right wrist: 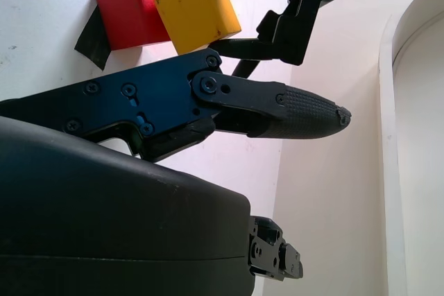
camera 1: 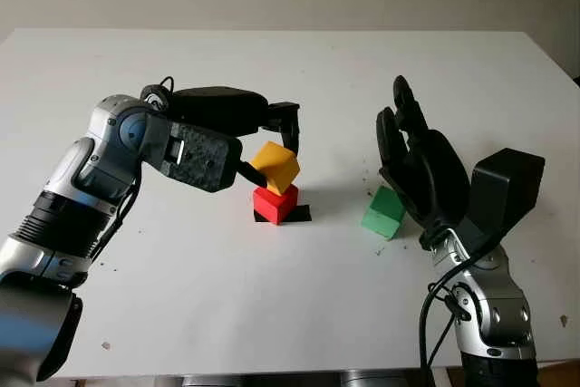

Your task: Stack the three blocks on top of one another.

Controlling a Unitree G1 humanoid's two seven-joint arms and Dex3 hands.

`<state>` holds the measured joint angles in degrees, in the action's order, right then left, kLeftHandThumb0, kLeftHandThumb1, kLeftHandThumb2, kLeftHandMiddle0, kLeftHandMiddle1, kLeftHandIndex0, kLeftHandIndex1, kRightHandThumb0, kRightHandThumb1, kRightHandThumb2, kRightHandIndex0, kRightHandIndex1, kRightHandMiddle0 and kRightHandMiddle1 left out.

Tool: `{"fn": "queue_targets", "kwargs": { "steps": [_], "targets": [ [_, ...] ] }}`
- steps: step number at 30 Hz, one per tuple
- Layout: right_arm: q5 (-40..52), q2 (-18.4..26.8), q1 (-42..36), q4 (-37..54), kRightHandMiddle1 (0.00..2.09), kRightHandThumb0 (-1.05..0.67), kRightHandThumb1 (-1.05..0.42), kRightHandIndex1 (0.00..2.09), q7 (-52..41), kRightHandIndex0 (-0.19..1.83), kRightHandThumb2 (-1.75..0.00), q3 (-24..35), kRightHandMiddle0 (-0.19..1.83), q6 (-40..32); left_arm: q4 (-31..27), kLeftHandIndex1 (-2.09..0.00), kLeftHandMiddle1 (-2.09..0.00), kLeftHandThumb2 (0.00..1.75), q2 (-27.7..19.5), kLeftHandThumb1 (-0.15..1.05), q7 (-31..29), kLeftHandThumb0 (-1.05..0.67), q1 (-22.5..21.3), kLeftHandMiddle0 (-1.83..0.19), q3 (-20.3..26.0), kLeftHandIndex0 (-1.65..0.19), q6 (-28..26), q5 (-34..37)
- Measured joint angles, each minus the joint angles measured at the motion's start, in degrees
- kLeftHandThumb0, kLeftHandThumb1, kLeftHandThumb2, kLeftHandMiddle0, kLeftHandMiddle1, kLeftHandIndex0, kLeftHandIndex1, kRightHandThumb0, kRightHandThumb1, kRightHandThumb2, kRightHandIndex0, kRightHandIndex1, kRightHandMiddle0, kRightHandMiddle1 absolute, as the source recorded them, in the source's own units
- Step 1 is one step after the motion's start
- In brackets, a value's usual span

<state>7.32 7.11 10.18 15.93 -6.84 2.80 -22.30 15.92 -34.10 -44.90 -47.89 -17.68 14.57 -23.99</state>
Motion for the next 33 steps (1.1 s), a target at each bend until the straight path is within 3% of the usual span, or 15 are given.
{"fn": "queue_targets", "kwargs": {
  "steps": [16,22,33],
  "targets": [
    [-0.08,0.00,-0.04,0.18,0.00,-0.72,-1.05,0.00,0.02,-0.19,-0.58,-0.02,-0.19,-0.01,0.53,-1.70,-0.04,0.23,0.37,1.05,-0.95,-0.34,-0.77,-0.30,-0.52,-0.05,-0.37,-0.91],
    [0.00,-0.01,-0.05,0.28,0.00,-0.72,-1.05,0.00,0.18,-0.19,-0.57,-0.02,-0.19,-0.07,0.54,-1.55,-0.04,0.23,0.38,1.05,-1.48,-0.36,-1.40,-0.28,-1.02,-0.10,-1.14,-1.90],
    [0.13,-0.01,-0.22,0.34,0.00,-0.72,-1.05,0.00,-0.18,-0.19,-0.58,0.01,-0.19,-0.07,0.43,-1.47,-0.04,0.21,0.38,1.05,-1.83,-0.35,-1.47,-0.23,-1.18,-0.14,-2.38,-2.67]
  ]
}}
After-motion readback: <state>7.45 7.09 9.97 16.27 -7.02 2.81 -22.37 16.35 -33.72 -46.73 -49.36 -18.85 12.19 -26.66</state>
